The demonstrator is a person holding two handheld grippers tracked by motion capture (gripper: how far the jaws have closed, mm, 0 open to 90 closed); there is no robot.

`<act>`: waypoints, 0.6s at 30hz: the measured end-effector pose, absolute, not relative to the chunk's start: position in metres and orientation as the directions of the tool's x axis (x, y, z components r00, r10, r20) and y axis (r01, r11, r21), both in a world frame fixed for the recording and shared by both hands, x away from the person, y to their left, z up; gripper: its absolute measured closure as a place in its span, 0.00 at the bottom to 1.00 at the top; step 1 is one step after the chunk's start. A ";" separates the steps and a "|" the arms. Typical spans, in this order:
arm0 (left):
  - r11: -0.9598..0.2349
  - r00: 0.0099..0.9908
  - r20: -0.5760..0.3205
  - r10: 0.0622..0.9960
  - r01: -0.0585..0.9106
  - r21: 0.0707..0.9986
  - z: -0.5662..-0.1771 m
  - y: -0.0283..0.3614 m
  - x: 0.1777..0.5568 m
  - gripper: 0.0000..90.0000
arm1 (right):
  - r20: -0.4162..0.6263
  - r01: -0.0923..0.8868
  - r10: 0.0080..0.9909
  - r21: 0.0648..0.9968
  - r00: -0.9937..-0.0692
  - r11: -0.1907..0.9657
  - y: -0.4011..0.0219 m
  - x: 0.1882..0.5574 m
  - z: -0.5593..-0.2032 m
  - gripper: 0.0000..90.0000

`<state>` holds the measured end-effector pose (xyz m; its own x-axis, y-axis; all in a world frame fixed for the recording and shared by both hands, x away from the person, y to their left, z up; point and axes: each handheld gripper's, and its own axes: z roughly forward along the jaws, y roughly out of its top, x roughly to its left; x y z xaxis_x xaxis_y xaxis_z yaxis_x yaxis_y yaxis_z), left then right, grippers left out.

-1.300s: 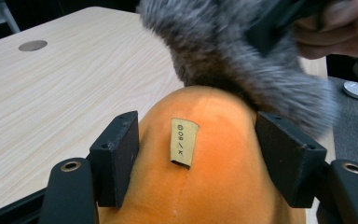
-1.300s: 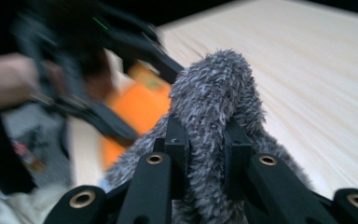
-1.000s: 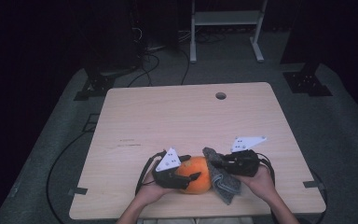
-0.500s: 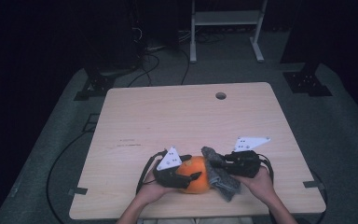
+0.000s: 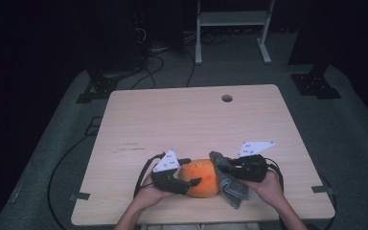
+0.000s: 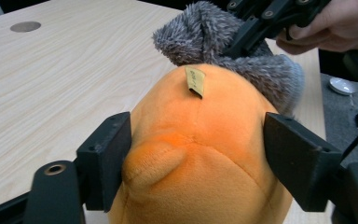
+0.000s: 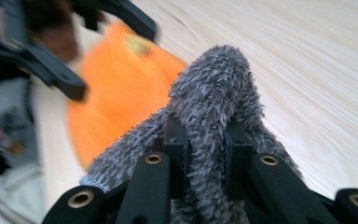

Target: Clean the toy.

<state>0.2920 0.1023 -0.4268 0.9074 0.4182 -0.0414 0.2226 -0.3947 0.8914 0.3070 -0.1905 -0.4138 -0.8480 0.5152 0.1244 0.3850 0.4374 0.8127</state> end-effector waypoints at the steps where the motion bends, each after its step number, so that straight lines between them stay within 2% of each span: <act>1: -0.395 0.905 -0.043 0.423 0.227 0.891 -0.428 0.101 0.292 0.30 | 0.132 0.396 0.525 0.810 -0.841 0.432 -0.193 0.308 -0.414 0.83; 5: -0.390 0.905 -0.043 0.423 0.225 0.893 -0.429 0.096 0.293 0.31 | 0.191 0.359 0.437 0.868 -0.879 0.342 -0.191 0.300 -0.400 0.83; 8: -0.378 0.913 -0.064 0.403 0.230 0.897 -0.427 0.098 0.293 0.28 | 0.142 0.319 0.422 0.866 -0.895 0.385 -0.179 0.295 -0.396 0.82; 11: -0.366 0.909 -0.098 0.406 0.260 0.894 -0.425 0.106 0.297 0.19 | 0.189 0.368 0.434 0.850 -0.881 0.377 -0.183 0.303 -0.410 0.82; 13: -0.376 0.900 -0.138 0.414 0.307 0.874 -0.429 0.109 0.302 0.12 | 0.179 0.384 0.478 0.845 -0.860 0.373 -0.194 0.307 -0.410 0.82; 15: -0.388 0.896 -0.168 0.411 0.338 0.857 -0.436 0.106 0.305 0.14 | 0.202 0.411 0.499 0.841 -0.843 0.353 -0.203 0.310 -0.411 0.82; 18: -0.396 0.901 -0.127 0.416 0.305 0.866 -0.439 0.101 0.302 0.23 | 0.195 0.425 0.522 0.829 -0.830 0.365 -0.209 0.313 -0.412 0.82</act>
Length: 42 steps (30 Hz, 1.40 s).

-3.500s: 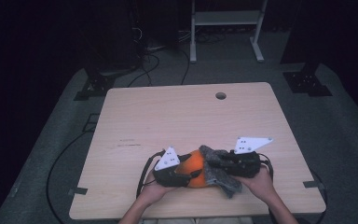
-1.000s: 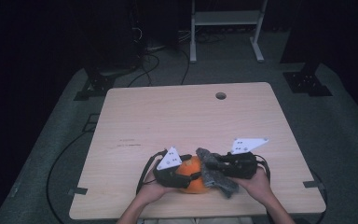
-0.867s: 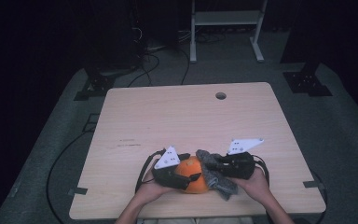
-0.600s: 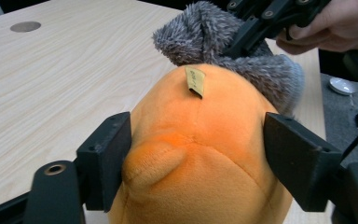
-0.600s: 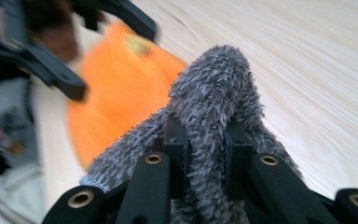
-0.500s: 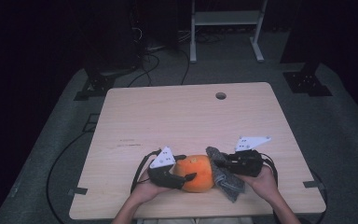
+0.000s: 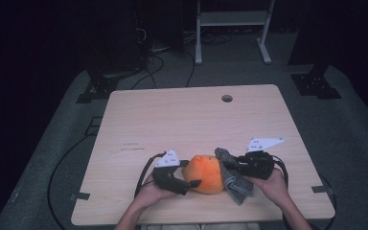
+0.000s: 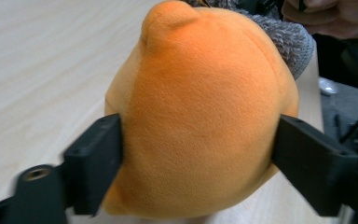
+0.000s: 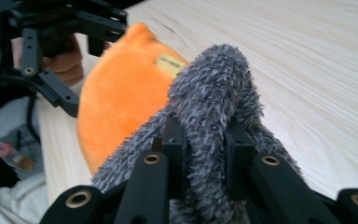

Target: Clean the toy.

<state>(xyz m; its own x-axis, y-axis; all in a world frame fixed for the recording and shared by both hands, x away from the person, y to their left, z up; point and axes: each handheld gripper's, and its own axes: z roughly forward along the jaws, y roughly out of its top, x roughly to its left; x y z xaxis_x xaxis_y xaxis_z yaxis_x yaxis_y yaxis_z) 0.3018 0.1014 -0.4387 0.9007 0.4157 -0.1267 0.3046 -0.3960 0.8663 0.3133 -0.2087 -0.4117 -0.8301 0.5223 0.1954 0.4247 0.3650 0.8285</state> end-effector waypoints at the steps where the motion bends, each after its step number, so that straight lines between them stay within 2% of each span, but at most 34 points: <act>1: -0.398 0.899 -0.123 0.421 0.305 0.865 -0.438 0.101 0.302 0.26 | 0.196 0.422 0.521 0.833 -0.831 0.358 -0.209 0.312 -0.410 0.82; 5: -0.406 0.902 -0.100 0.420 0.285 0.868 -0.438 0.100 0.299 0.31 | 0.209 0.360 0.447 0.888 -0.870 0.287 -0.202 0.302 -0.393 0.82; 7: -0.413 0.903 -0.096 0.419 0.284 0.865 -0.438 0.101 0.299 0.32 | 0.165 0.327 0.437 0.886 -0.884 0.329 -0.193 0.299 -0.390 0.82; 10: -0.422 0.903 -0.096 0.419 0.287 0.860 -0.439 0.104 0.298 0.32 | 0.151 0.354 0.466 0.852 -0.872 0.385 -0.193 0.304 -0.403 0.82; 13: -0.417 0.905 -0.094 0.415 0.281 0.864 -0.439 0.103 0.297 0.32 | 0.173 0.409 0.518 0.828 -0.838 0.384 -0.205 0.310 -0.408 0.82; 16: -0.426 0.914 -0.069 0.400 0.252 0.869 -0.438 0.099 0.294 0.32 | 0.187 0.377 0.479 0.862 -0.858 0.339 -0.205 0.305 -0.399 0.82; 18: -0.439 0.922 -0.056 0.384 0.236 0.867 -0.437 0.098 0.292 0.32 | 0.155 0.336 0.452 0.873 -0.878 0.353 -0.196 0.300 -0.393 0.81; 19: -0.442 0.925 -0.060 0.374 0.236 0.865 -0.436 0.099 0.292 0.31 | 0.131 0.321 0.447 0.867 -0.885 0.381 -0.192 0.299 -0.394 0.82; 21: -0.424 0.932 -0.087 0.352 0.242 0.873 -0.435 0.102 0.293 0.27 | 0.150 0.337 0.436 0.856 -0.887 0.391 -0.194 0.302 -0.402 0.83; 23: -0.353 0.931 -0.169 0.325 0.285 0.891 -0.435 0.106 0.297 0.26 | 0.176 0.352 0.421 0.852 -0.890 0.387 -0.200 0.302 -0.404 0.83; 24: -0.333 0.926 -0.183 0.331 0.296 0.895 -0.435 0.107 0.300 0.26 | 0.180 0.351 0.410 0.851 -0.894 0.392 -0.202 0.301 -0.403 0.83; 27: -0.332 0.918 -0.177 0.356 0.301 0.894 -0.438 0.102 0.302 0.27 | 0.187 0.325 0.360 0.869 -0.914 0.372 -0.200 0.296 -0.396 0.83; 28: -0.330 0.917 -0.161 0.365 0.289 0.899 -0.438 0.101 0.299 0.30 | 0.183 0.310 0.343 0.878 -0.921 0.365 -0.196 0.294 -0.392 0.82; 31: -0.376 0.926 -0.122 0.356 0.262 0.889 -0.436 0.100 0.293 0.35 | 0.141 0.287 0.363 0.876 -0.921 0.387 -0.188 0.293 -0.391 0.82; 36: -0.388 0.951 -0.116 0.287 0.226 0.893 -0.433 0.102 0.289 0.35 | 0.145 0.344 0.450 0.849 -0.881 0.400 -0.205 0.301 -0.402 0.83; 38: -0.373 0.950 -0.135 0.283 0.238 0.897 -0.430 0.100 0.291 0.28 | 0.136 0.338 0.451 0.849 -0.882 0.406 -0.210 0.300 -0.402 0.83; 40: -0.408 0.933 -0.106 0.344 0.250 0.878 -0.430 0.093 0.294 0.19 | 0.141 0.330 0.429 0.851 -0.892 0.408 -0.211 0.298 -0.401 0.83; 41: -0.420 0.930 -0.124 0.345 0.271 0.866 -0.433 0.089 0.297 0.13 | 0.149 0.330 0.419 0.854 -0.896 0.402 -0.210 0.298 -0.400 0.83; 42: -0.429 0.931 -0.169 0.323 0.303 0.851 -0.437 0.085 0.300 0.11 | 0.154 0.325 0.405 0.859 -0.901 0.396 -0.208 0.297 -0.398 0.83</act>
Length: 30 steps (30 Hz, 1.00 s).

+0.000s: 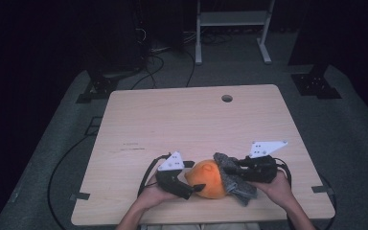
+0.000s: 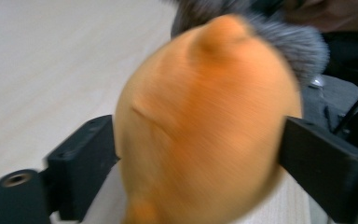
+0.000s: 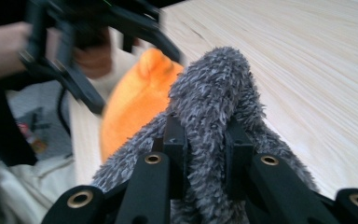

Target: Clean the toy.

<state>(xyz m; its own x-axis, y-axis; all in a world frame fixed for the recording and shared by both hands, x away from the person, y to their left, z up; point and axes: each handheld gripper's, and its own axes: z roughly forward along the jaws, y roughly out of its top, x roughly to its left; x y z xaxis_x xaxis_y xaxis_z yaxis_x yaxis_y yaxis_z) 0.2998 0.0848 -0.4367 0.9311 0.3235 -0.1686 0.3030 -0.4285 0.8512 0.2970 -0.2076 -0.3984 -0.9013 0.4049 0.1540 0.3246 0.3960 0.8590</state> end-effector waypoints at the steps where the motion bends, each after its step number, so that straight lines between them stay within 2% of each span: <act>1: -0.423 0.931 -0.186 0.314 0.312 0.851 -0.439 0.083 0.299 0.11 | 0.152 0.309 0.389 0.871 -0.909 0.382 -0.205 0.294 -0.394 0.83; 5: -0.429 0.948 -0.112 0.299 0.238 0.871 -0.436 0.081 0.290 0.29 | 0.137 0.264 0.338 0.893 -0.931 0.363 -0.195 0.287 -0.388 0.82; 8: -0.396 0.940 -0.099 0.325 0.231 0.889 -0.429 0.084 0.289 0.38 | 0.174 0.306 0.368 0.889 -0.914 0.341 -0.200 0.293 -0.395 0.83; 12: -0.392 0.936 -0.075 0.344 0.216 0.894 -0.420 0.089 0.288 0.39 | 0.162 0.356 0.463 0.857 -0.872 0.371 -0.211 0.301 -0.399 0.84; 15: -0.387 0.934 -0.084 0.348 0.225 0.894 -0.420 0.090 0.288 0.39 | 0.202 0.343 0.408 0.886 -0.890 0.310 -0.207 0.296 -0.393 0.84; 17: -0.368 0.934 -0.101 0.342 0.232 0.900 -0.418 0.092 0.289 0.39 | 0.181 0.292 0.353 0.910 -0.918 0.293 -0.197 0.288 -0.385 0.83; 19: -0.379 0.934 -0.089 0.347 0.226 0.897 -0.416 0.095 0.289 0.39 | 0.159 0.275 0.352 0.910 -0.923 0.309 -0.192 0.287 -0.384 0.83; 21: -0.370 0.929 -0.102 0.356 0.240 0.897 -0.415 0.098 0.290 0.39 | 0.140 0.300 0.407 0.883 -0.902 0.360 -0.193 0.292 -0.393 0.83; 24: -0.366 0.923 -0.121 0.366 0.262 0.893 -0.416 0.099 0.292 0.39 | 0.183 0.345 0.421 0.871 -0.889 0.350 -0.198 0.297 -0.399 0.83; 27: -0.367 0.919 -0.125 0.374 0.271 0.890 -0.414 0.097 0.292 0.38 | 0.204 0.309 0.346 0.908 -0.916 0.284 -0.196 0.289 -0.388 0.83; 30: -0.369 0.910 -0.125 0.395 0.282 0.886 -0.417 0.093 0.294 0.32 | 0.127 0.262 0.367 0.901 -0.921 0.346 -0.184 0.284 -0.386 0.83</act>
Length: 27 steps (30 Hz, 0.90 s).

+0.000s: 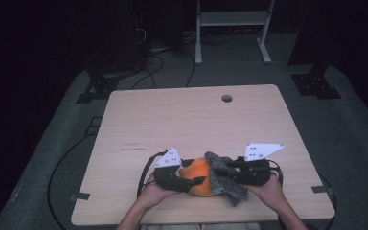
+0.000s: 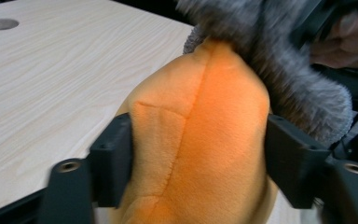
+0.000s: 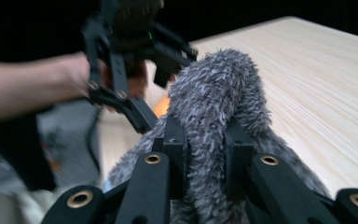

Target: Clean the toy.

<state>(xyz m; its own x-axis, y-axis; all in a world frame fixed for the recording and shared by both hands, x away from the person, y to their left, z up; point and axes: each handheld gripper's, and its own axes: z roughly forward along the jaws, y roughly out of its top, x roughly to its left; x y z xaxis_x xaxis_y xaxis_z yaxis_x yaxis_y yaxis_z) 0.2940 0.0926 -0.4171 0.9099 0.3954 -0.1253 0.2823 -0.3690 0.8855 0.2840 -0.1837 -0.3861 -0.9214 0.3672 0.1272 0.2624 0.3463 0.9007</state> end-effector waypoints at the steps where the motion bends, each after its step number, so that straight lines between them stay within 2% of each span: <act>1: -0.373 0.910 -0.120 0.397 0.279 0.885 -0.418 0.093 0.294 0.25 | 0.125 0.272 0.383 0.893 -0.915 0.360 -0.183 0.287 -0.390 0.83; 5: -0.358 0.917 -0.128 0.379 0.273 0.893 -0.423 0.094 0.297 0.16 | 0.171 0.324 0.419 0.887 -0.892 0.328 -0.193 0.297 -0.398 0.83; 8: -0.374 0.911 -0.096 0.400 0.259 0.890 -0.428 0.087 0.295 0.17 | 0.166 0.329 0.437 0.886 -0.884 0.328 -0.196 0.299 -0.398 0.83; 10: -0.375 0.901 -0.061 0.430 0.240 0.895 -0.428 0.087 0.294 0.25 | 0.155 0.323 0.445 0.886 -0.882 0.331 -0.195 0.297 -0.397 0.83; 13: -0.313 0.867 -0.114 0.485 0.294 0.903 -0.425 0.089 0.296 0.34 | 0.127 0.286 0.422 0.896 -0.898 0.340 -0.190 0.290 -0.392 0.83; 15: -0.289 0.869 -0.156 0.470 0.318 0.903 -0.424 0.093 0.298 0.36 | 0.087 0.250 0.407 0.895 -0.909 0.368 -0.183 0.285 -0.390 0.83; 20: -0.260 0.855 -0.160 0.493 0.320 0.911 -0.419 0.098 0.297 0.39 | 0.108 0.328 0.511 0.873 -0.853 0.362 -0.196 0.299 -0.399 0.83; 23: -0.277 0.858 -0.140 0.494 0.307 0.910 -0.419 0.093 0.294 0.36 | 0.094 0.284 0.467 0.891 -0.879 0.354 -0.190 0.291 -0.395 0.82; 25: -0.285 0.865 -0.134 0.483 0.300 0.910 -0.420 0.092 0.295 0.27 | 0.069 0.265 0.461 0.888 -0.885 0.376 -0.184 0.289 -0.393 0.83; 27: -0.273 0.871 -0.158 0.465 0.310 0.911 -0.423 0.096 0.298 0.19 | 0.087 0.293 0.479 0.880 -0.873 0.373 -0.188 0.295 -0.397 0.83</act>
